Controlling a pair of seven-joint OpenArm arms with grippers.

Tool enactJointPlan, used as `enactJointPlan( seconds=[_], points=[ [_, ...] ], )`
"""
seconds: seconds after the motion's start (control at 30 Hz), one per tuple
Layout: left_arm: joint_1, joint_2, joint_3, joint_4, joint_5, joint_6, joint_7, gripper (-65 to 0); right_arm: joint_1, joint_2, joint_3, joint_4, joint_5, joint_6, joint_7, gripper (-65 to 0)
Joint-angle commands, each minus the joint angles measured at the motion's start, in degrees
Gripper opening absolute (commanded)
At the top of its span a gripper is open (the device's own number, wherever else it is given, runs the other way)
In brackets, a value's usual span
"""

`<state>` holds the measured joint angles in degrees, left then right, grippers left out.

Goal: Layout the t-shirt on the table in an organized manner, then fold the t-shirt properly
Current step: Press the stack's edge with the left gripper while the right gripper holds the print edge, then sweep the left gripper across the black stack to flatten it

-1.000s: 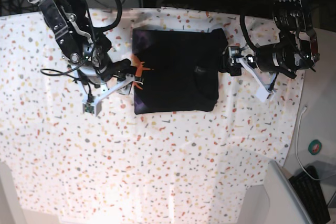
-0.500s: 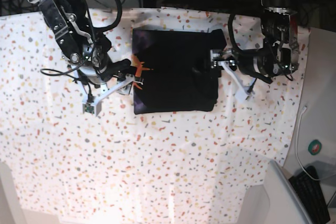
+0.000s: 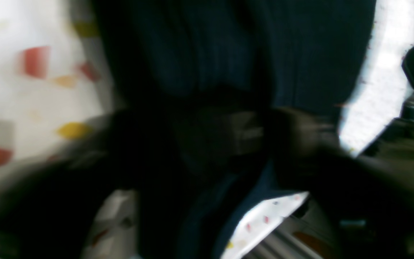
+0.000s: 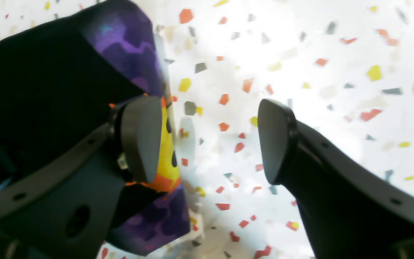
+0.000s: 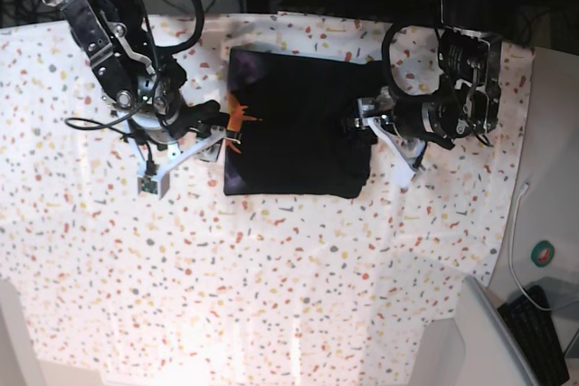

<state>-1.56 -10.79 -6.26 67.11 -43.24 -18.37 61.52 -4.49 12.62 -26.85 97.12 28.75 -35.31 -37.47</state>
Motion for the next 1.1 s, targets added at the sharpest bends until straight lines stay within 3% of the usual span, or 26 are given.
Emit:
enactJointPlan(
  seconds=[0.0,0.03,0.07,0.17,0.37,0.5,0.7,1.07],
  points=[
    [0.3,-0.2,0.2,0.0,1.4,0.3,2.1,-47.6,0.6,0.2,0.3,0.9,-0.2,0.2,1.0,-25.7],
    [-0.3,-0.3,0.3,0.0,1.4,0.3,2.3,-61.1,0.6,0.3,0.3,0.9,-0.2,0.2,1.0,-25.7],
    [-1.2,-0.5,0.3,-0.1,1.7,0.4,2.4,-65.0,0.6,0.3,0.3,0.9,-0.2,0.2,1.0,-25.8],
    [-4.7,-3.1,6.7,0.0,7.2,0.4,2.4,-65.0,0.6,1.3,1.5,1.1,-0.2,0.2,1.0,-25.8],
    [-14.0,-10.1,35.8,2.9,21.0,0.0,1.8,-65.0,-0.4,1.8,9.1,1.3,-0.2,0.2,1.0,-25.8],
    [-19.8,-10.4,47.9,5.0,31.2,0.0,1.5,-65.0,-1.5,1.8,14.1,0.9,-0.2,0.2,1.0,-25.8],
    [-24.3,-5.6,59.8,4.5,42.4,0.0,-7.1,-65.0,-4.0,1.9,19.2,0.9,-0.2,0.2,1.0,-25.8],
    [-25.7,3.5,60.7,-1.7,43.3,0.0,-7.8,-65.0,-5.9,3.2,21.0,0.9,-0.2,0.2,1.0,-25.7]
  ],
)
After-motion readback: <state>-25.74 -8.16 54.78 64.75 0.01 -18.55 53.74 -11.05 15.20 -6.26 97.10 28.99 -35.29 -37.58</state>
